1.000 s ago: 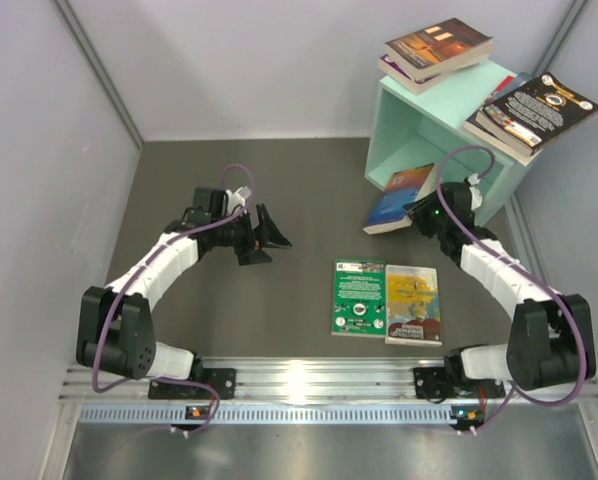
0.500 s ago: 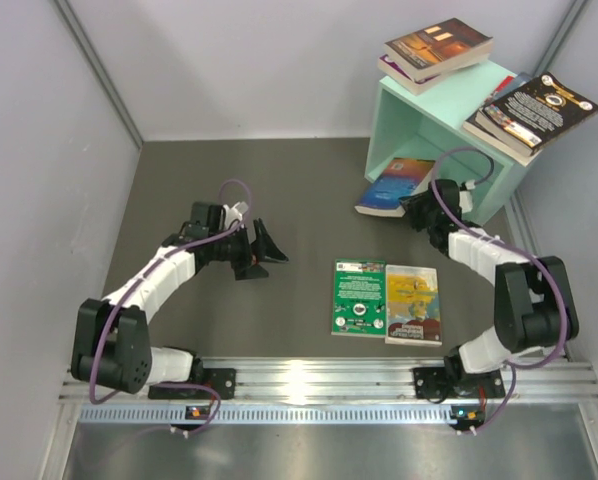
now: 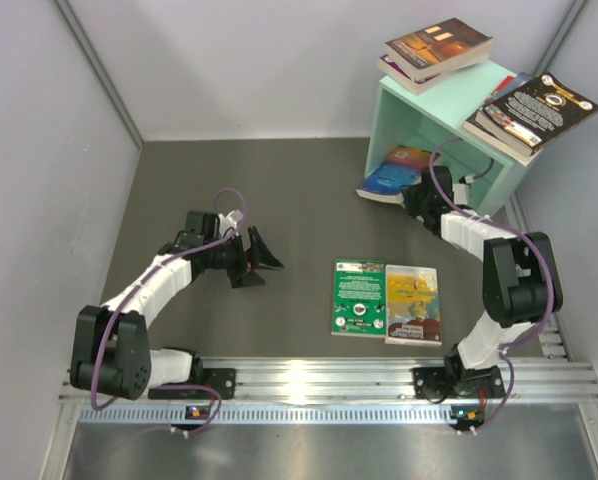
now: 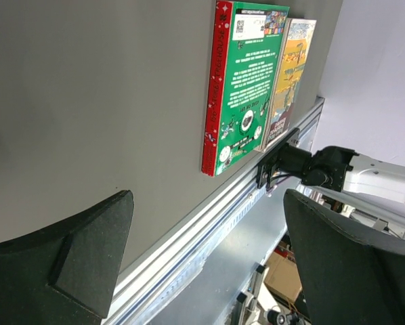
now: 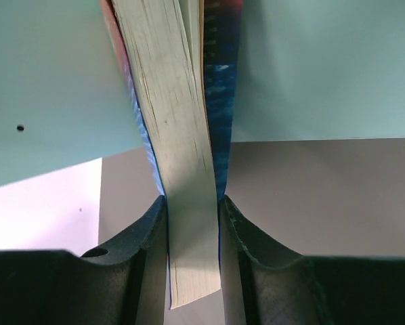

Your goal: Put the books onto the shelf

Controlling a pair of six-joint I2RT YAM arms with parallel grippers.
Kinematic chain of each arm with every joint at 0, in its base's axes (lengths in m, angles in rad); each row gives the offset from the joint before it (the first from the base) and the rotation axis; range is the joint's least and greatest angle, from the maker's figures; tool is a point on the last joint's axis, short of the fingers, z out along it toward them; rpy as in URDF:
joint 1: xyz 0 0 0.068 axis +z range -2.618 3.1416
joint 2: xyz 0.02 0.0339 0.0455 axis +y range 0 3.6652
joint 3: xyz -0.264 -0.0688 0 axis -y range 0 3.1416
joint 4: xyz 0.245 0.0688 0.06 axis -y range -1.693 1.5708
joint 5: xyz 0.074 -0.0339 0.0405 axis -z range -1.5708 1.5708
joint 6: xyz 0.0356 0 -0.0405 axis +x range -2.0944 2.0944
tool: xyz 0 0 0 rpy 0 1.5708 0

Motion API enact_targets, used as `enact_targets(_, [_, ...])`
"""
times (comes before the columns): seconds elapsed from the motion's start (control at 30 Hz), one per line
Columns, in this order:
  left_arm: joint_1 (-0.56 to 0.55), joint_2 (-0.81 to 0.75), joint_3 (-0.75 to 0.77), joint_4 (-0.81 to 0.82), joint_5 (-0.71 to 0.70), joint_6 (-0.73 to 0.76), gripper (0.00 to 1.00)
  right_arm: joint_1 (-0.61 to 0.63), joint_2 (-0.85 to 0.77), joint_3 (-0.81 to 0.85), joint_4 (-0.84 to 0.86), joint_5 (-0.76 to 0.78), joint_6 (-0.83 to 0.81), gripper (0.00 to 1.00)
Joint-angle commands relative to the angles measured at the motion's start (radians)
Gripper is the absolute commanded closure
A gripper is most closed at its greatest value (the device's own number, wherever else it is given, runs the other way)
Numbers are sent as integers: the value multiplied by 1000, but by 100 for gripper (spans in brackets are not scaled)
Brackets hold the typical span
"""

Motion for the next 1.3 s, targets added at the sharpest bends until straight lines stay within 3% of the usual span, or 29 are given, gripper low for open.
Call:
enact_targets(0.0, [18,-24,-14,63,37,19,4,-24,11,37,-67,130,73,100])
enact_targets(0.7, [100,61,3,97,80,19,4,-47,223,216,-153,127,167,98])
enact_targets(0.73, [100,70,4,99,81,19,4,-47,235,233,-158,119,164,94])
enact_targets(0.77, [103,74,7,99,81,20,4,-52,241,241,-171,111,160,77])
enact_targets(0.83, [105,88,15,100,84,20,4,-58,259,258,-169,72,142,56])
enact_targets(0.87, [105,93,18,100,87,20,4,-63,267,264,-155,53,124,33])
enact_targets(0.9, [105,101,21,102,87,20,4,-67,284,272,-146,20,110,16])
enact_targets(0.93, [105,105,23,102,89,20,4,-69,290,278,-136,3,110,16])
enact_targets(0.97, [107,107,26,102,89,20,4,-72,298,284,-135,-10,105,8])
enact_targets(1.03, [107,111,27,102,87,19,4,-72,307,298,-135,-40,88,0])
enact_targets(1.27, [108,116,30,102,72,17,4,-78,234,270,-233,-93,13,0])
